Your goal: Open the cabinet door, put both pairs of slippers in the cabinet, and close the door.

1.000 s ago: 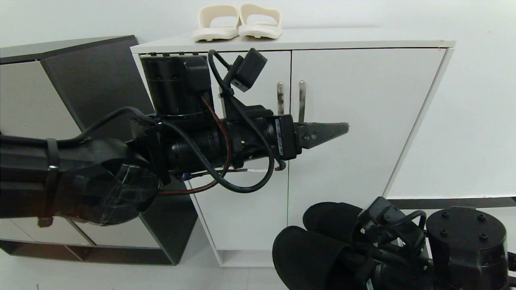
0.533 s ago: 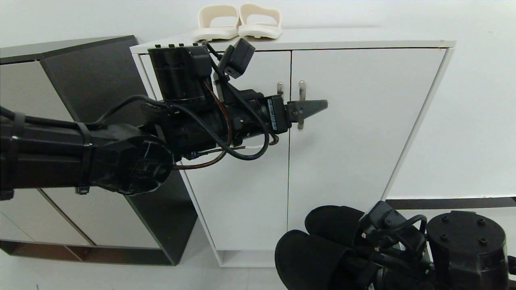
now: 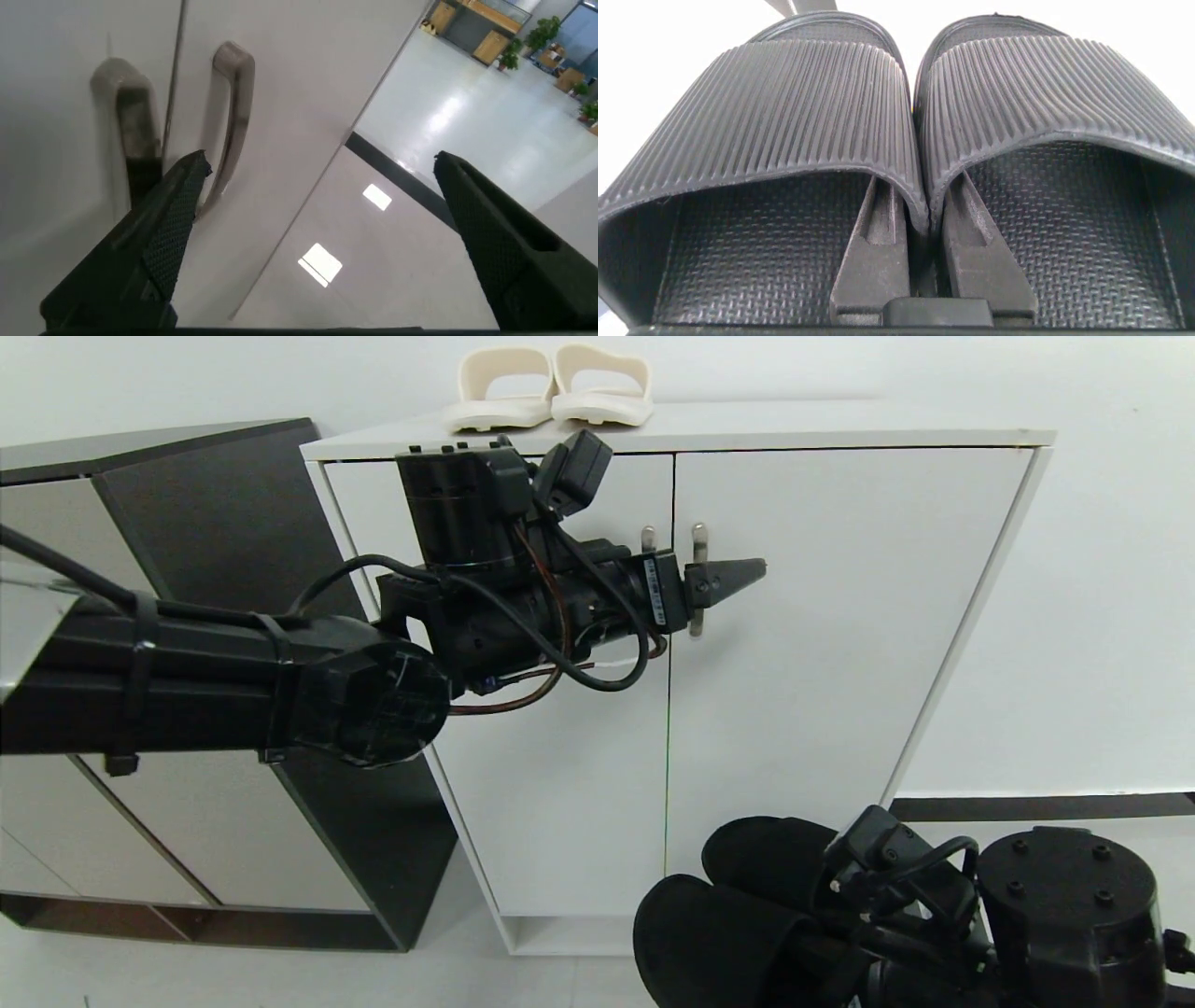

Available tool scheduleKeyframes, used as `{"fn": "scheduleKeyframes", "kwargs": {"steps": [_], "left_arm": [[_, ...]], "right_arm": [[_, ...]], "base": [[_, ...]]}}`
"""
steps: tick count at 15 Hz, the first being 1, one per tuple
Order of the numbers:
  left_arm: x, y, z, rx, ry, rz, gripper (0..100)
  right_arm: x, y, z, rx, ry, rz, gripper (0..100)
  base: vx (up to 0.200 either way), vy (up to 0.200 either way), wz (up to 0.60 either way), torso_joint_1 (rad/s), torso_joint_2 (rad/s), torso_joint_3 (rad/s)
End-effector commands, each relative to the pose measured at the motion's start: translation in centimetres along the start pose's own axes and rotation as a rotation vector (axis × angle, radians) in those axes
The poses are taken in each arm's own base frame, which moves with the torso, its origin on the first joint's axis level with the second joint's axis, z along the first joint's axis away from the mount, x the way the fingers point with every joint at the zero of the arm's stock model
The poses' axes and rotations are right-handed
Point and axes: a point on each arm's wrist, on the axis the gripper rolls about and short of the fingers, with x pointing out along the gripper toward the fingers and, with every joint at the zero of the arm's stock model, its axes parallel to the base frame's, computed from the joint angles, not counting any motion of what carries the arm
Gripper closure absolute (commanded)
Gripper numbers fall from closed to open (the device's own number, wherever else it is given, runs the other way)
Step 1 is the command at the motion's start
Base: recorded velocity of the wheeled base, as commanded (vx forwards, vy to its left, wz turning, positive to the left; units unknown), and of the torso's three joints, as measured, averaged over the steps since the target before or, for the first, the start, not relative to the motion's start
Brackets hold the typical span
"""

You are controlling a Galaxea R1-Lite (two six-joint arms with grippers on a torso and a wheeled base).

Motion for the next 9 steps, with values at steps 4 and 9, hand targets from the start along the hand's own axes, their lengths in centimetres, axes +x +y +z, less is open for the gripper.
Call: {"fn": "scheduleKeyframes", "kwargs": {"steps": [4, 9], "left_arm": [[1.9, 1.0, -0.9, -0.004, 0.008, 0.007, 0], [2.2, 1.2, -1.3, 0.002, 0.015, 0.001, 100]], "right_arm": [[0.0, 0.0, -0.1, -0.001, 0.002, 0.002, 100], [-0.1, 0.1, -0.1, -0.003, 0.002, 0.016, 100]], "base": [[0.000, 0.000, 0.00, 0.000, 0.00, 0.000], [0.000, 0.000, 0.00, 0.000, 0.00, 0.000]]}}
